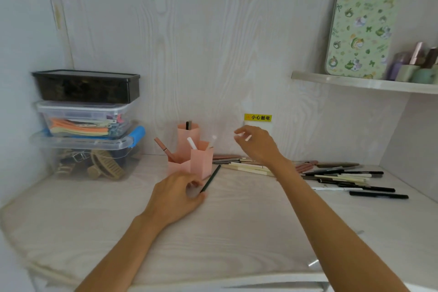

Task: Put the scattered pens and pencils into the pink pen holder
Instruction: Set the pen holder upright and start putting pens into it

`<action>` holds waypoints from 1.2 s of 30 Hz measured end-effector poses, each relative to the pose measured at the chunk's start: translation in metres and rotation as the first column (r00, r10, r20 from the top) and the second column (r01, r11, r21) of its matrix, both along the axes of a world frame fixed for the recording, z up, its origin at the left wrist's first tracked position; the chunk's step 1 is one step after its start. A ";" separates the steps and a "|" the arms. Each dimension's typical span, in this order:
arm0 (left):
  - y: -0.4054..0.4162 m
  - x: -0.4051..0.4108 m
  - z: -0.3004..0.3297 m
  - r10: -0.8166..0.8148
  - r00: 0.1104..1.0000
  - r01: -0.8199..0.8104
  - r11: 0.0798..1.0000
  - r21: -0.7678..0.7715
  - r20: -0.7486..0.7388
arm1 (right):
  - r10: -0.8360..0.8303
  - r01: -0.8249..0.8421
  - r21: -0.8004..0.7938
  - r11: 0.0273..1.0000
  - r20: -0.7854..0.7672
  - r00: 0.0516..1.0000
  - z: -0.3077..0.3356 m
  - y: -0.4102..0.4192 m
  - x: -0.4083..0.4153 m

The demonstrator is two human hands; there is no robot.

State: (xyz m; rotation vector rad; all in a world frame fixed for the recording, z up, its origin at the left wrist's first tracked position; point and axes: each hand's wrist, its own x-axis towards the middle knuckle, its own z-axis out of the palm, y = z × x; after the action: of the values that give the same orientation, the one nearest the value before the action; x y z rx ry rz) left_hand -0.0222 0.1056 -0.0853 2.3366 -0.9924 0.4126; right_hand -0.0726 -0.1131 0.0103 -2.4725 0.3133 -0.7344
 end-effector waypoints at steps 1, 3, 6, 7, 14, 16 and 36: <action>0.000 -0.001 0.001 0.020 1.000 -0.020 1.000 0.007 0.009 | -0.063 0.062 -0.009 0.998 -0.090 0.994 0.000 -0.014 -0.018; -0.001 -0.004 0.003 0.059 0.998 -0.060 0.998 0.033 0.022 | -0.137 0.136 -0.022 0.990 -0.266 0.954 -0.002 -0.040 -0.058; -0.006 -0.010 0.003 0.110 0.993 -0.108 0.992 0.065 -0.031 | 0.004 -0.006 -0.003 1.000 -0.548 0.837 -0.001 -0.069 -0.120; -0.009 -0.012 0.003 0.128 0.990 -0.124 0.990 0.063 -0.061 | 0.044 -0.035 0.027 0.999 -0.601 0.798 0.000 -0.074 -0.138; -0.031 -0.044 0.002 0.187 0.976 -0.186 0.982 0.017 -0.112 | 0.304 -0.124 0.317 0.940 -0.618 0.725 -0.010 -0.079 -0.216; -0.032 -0.052 0.002 0.184 0.977 -0.184 0.983 0.011 -0.108 | 0.317 -0.177 0.275 0.945 -0.638 0.702 -0.014 -0.076 -0.221; 0.047 -0.038 0.025 0.194 0.971 -0.238 0.836 -0.494 -0.138 | 0.072 -0.081 -0.034 0.996 -0.220 0.973 -0.067 0.001 -0.065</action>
State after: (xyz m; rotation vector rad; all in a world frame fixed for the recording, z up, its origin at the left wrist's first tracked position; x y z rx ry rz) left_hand -0.0599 0.1531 -0.0606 1.9596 -0.4943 0.5830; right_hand -0.1378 -0.1119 -0.0567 -2.5949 0.2831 -0.4410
